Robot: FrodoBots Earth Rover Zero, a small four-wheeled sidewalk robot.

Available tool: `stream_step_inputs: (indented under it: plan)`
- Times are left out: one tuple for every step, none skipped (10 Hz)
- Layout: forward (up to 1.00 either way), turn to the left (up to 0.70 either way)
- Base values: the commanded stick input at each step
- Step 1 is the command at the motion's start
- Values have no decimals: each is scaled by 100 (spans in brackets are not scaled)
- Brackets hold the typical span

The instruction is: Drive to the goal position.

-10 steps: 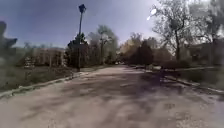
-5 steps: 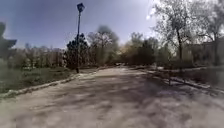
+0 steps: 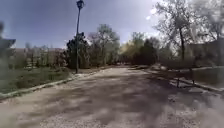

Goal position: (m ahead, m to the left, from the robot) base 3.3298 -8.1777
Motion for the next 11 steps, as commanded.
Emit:
stream_step_inputs:
  plan:
    - [70, -32]
    - [70, -33]
    - [70, -33]
    - [70, -34]
    - [70, -34]
    - [70, -35]
    - [70, -3]
    - [70, 0]
    - [70, 0]
    - [70, 0]
    - [70, 0]
